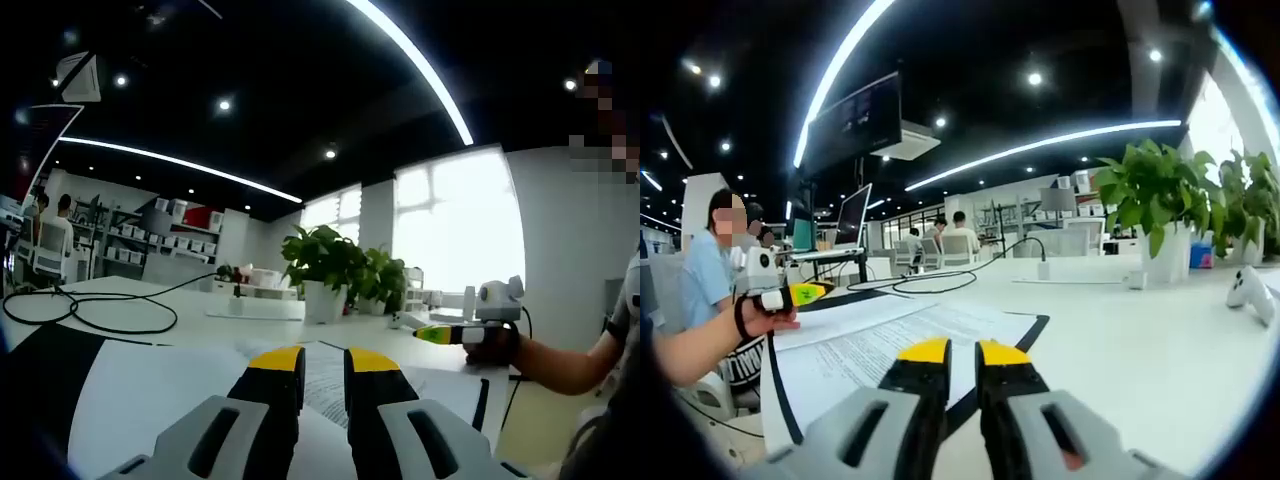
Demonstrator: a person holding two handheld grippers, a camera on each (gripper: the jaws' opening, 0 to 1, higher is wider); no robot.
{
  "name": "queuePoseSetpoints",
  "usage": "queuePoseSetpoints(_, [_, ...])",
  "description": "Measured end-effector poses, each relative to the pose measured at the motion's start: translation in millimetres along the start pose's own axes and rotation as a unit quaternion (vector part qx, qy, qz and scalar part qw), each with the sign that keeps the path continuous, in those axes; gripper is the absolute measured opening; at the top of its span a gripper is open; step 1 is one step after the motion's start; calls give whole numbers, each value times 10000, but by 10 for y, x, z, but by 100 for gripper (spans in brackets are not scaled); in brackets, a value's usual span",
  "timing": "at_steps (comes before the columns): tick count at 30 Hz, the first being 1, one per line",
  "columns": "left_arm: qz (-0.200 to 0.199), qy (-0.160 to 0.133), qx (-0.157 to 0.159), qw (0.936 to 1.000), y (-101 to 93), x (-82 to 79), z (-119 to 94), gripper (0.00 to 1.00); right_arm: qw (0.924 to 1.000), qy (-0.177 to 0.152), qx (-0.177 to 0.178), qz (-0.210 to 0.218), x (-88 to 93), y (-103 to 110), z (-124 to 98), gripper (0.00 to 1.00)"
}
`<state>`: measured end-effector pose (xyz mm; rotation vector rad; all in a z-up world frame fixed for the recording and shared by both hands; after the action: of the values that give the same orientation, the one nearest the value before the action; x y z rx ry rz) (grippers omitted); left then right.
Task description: Flip through the bound document one page at a time
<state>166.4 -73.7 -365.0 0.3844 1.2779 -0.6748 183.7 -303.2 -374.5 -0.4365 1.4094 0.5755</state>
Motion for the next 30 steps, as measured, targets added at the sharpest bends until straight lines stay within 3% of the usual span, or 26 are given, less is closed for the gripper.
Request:
queuePoseSetpoints(10, [667,254,-155,9973,15,86,15,18,9999,-34,-103,40,-23,48,-14,9])
queuePoseSetpoints(20, [172,84,-197,9996,48,21,-20,18,9998,-64,-197,-44,-16,80,-10,9])
queuePoseSetpoints(30, [403,124,-125,9990,33,41,-11,18,9997,-221,-121,-31,-65,24,4,12])
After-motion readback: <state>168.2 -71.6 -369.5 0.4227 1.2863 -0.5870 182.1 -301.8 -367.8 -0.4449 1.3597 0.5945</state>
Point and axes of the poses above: the point that each gripper's makers call its tool centre point, and the gripper's own axes: z roughly forward along the fingers, y roughly to its left, x roughly out of its underside, the point moved 1 cm from there along -z, roughly backward along the fingers, and after that the axes turned 7 degrees about -y, right-handed, at the moved point
